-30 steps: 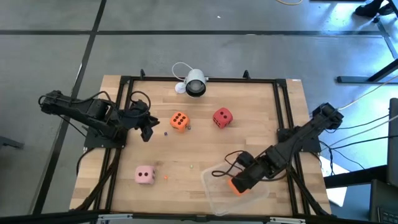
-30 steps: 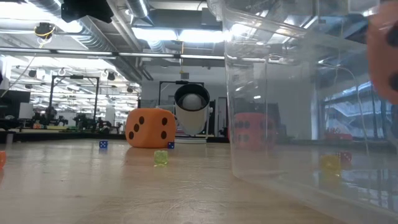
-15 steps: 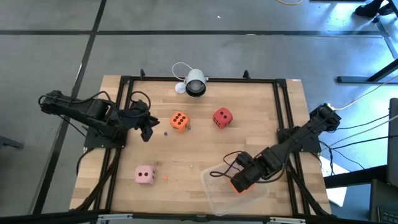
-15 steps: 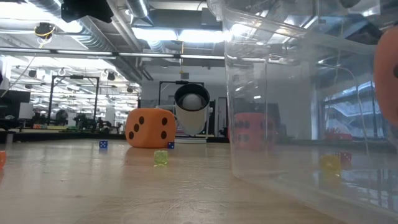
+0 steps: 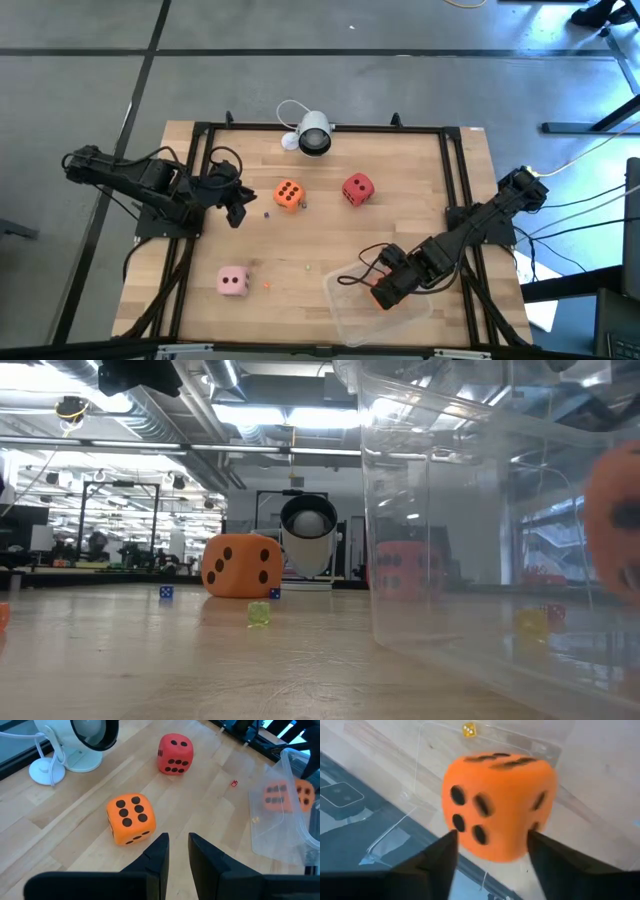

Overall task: Pick & Place Dice
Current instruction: Put the right large orange die into the transparent bin, then put the small green die into the transparent bin

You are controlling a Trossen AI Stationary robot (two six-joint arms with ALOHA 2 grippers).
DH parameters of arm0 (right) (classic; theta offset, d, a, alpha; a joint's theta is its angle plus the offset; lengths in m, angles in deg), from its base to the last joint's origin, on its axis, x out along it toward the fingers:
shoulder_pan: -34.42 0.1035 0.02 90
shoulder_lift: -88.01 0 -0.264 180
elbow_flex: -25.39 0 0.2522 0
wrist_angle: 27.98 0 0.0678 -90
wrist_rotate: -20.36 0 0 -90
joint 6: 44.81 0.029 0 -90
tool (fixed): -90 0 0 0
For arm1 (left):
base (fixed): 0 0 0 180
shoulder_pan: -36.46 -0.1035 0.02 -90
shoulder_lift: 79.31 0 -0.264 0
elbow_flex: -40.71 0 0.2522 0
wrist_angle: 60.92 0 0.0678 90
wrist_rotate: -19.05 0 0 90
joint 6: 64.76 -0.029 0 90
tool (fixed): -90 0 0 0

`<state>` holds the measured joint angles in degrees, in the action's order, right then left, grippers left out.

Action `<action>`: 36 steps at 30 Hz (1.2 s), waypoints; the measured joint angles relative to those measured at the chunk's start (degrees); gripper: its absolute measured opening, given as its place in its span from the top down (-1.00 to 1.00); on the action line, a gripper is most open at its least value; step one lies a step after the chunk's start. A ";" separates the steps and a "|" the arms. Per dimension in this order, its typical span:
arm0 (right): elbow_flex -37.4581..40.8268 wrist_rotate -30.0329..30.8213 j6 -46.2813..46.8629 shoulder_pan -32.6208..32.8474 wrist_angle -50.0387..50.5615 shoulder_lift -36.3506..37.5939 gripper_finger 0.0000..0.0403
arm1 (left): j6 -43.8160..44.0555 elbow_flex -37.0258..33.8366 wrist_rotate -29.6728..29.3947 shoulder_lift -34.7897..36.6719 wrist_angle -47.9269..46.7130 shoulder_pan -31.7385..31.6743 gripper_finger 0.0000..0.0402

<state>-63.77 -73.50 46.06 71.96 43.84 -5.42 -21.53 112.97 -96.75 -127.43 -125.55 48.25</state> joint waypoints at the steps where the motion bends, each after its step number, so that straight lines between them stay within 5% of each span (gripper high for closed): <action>1: 0.00 0.00 -0.02 0.00 -0.02 0.00 -0.34 | -0.01 0.00 0.00 0.00 0.00 0.00 0.67; 7: 0.00 -0.01 -0.24 0.00 -0.04 0.00 -0.64 | -0.13 0.00 -0.02 0.00 0.00 0.00 0.67; 19: -4.35 0.44 0.08 0.57 1.27 0.31 -0.69 | 0.05 0.00 -0.02 0.00 0.00 -0.02 0.67; 32: -26.54 11.75 -4.29 -0.78 21.68 0.35 -0.69 | 0.02 0.00 -0.02 0.00 0.00 -0.02 0.67; 36: -28.13 10.27 -4.14 -5.01 31.13 0.35 -0.68 | -0.04 0.00 -0.04 0.00 0.00 0.00 0.67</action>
<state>-91.90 -63.24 41.92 66.95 74.97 -5.07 -21.57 112.97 -96.79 -127.43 -125.55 48.25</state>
